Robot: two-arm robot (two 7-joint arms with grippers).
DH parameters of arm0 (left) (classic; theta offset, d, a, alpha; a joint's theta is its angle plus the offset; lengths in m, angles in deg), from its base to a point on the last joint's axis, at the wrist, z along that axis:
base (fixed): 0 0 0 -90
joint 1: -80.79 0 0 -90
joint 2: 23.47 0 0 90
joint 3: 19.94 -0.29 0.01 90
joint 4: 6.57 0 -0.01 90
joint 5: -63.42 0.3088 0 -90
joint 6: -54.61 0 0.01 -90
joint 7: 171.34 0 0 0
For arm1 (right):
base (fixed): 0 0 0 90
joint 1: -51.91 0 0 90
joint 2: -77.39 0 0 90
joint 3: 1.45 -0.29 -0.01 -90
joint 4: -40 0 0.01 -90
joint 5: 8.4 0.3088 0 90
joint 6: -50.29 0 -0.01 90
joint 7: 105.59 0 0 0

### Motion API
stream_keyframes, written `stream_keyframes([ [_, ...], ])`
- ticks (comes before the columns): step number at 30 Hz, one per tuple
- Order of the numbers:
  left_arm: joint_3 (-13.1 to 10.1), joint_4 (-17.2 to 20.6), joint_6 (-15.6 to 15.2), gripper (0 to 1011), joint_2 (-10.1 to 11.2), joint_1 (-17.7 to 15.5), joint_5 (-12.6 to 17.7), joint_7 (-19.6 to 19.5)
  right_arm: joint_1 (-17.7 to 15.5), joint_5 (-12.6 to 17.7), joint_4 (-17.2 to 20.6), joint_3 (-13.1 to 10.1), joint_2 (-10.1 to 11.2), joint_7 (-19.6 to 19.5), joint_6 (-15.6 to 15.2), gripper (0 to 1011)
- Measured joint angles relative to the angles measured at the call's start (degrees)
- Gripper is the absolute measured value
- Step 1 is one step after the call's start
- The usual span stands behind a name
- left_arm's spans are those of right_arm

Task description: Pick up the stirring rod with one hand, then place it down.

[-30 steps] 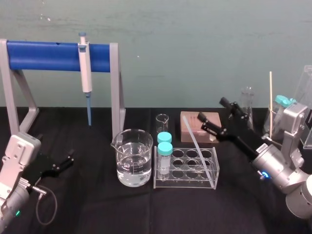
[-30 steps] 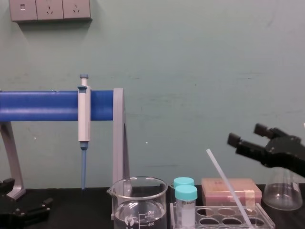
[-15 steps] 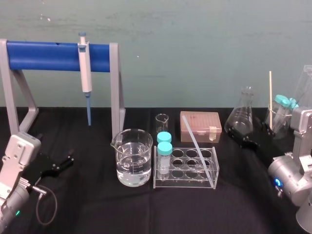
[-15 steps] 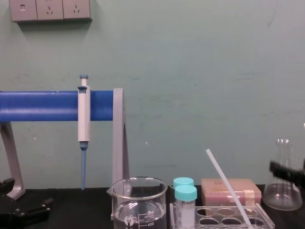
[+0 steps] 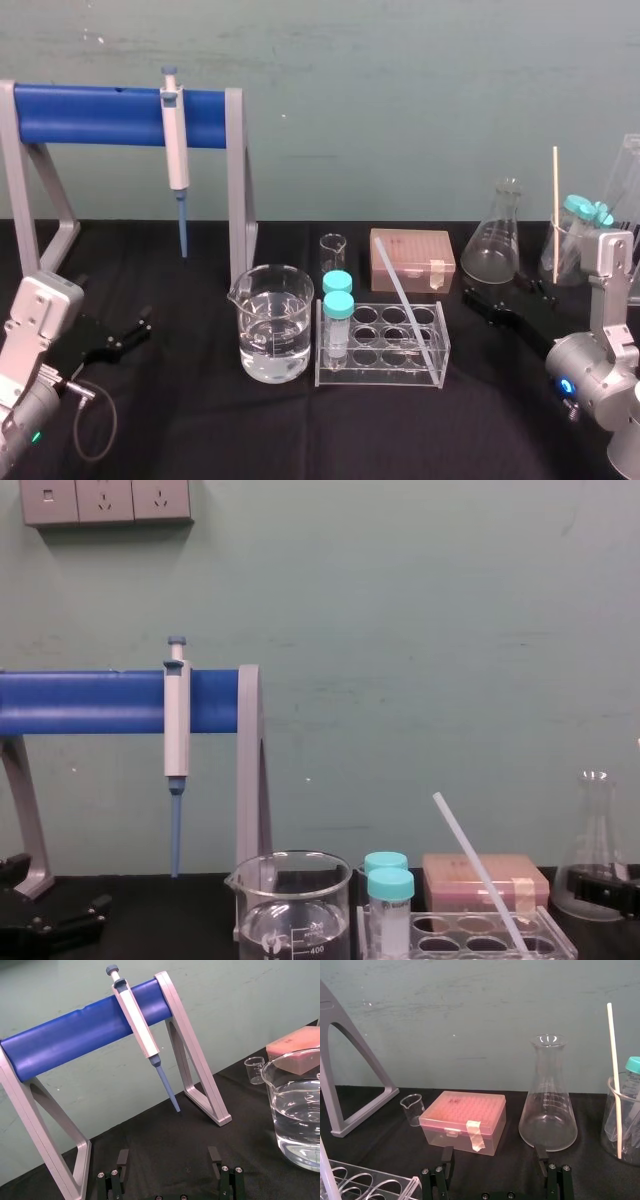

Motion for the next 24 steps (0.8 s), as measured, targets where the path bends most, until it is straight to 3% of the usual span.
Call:
stream_keyframes([
  [24, 0.0, 0.0, 0.0, 1000, 0.0, 0.0, 0.0, 0.0, -0.2, 0.0, 0.3, 0.1, 0.1, -0.1, 0.5, 1003],
])
